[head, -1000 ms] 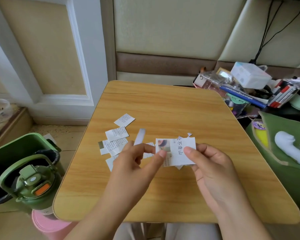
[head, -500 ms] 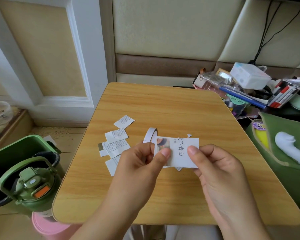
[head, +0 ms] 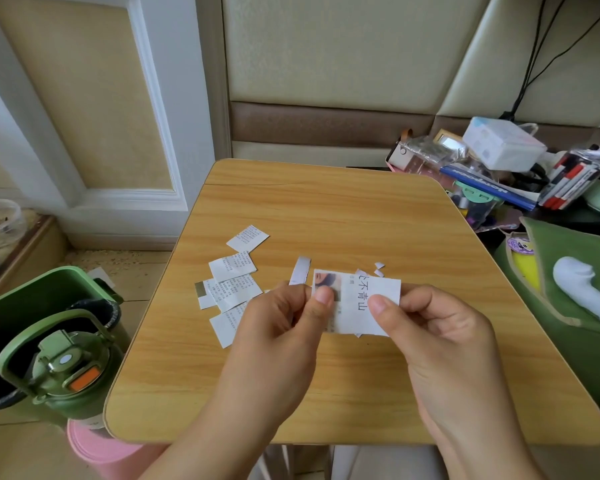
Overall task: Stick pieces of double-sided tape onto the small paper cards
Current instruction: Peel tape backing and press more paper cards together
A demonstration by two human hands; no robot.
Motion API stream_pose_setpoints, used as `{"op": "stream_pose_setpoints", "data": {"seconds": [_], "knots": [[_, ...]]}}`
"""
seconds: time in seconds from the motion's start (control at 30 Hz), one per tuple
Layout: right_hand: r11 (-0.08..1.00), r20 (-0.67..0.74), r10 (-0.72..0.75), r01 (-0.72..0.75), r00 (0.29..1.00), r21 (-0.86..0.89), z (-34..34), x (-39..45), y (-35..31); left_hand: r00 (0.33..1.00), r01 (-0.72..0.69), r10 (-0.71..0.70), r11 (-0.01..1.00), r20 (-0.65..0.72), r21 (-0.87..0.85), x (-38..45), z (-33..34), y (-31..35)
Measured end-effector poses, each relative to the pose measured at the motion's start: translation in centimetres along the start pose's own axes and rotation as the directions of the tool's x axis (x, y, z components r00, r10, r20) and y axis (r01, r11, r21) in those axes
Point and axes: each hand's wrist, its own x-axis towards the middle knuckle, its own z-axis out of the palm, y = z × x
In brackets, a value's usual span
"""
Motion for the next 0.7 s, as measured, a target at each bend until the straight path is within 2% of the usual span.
{"op": "stream_pose_setpoints", "data": {"seconds": [0.13, 0.33, 0.57, 0.7], "knots": [[0.998, -0.026, 0.043, -0.044, 0.999, -0.039, -0.5, 0.2, 0.3, 0.998, 0.053, -0.052, 0.998, -0.043, 0.019, -0.2, -0.2, 0.4], [0.996, -0.029, 0.087, -0.088, 0.996, -0.033, -0.9, 0.5, 0.3, 0.998, 0.055, -0.053, 0.994, -0.021, 0.096, -0.1, -0.6, 0.2], [0.997, -0.015, 0.04, -0.04, 0.999, -0.067, -1.0, 0.4, 0.6, 0.999, -0.028, 0.032, 0.983, -0.019, 0.18, 0.0, -0.3, -0.2], [0.995, -0.006, -0.002, 0.001, 1.0, -0.1, -1.2, 0.4, 0.3, 1.0, -0.008, 0.01, 0.994, -0.023, 0.109, -0.1, -0.3, 0.0]]}}
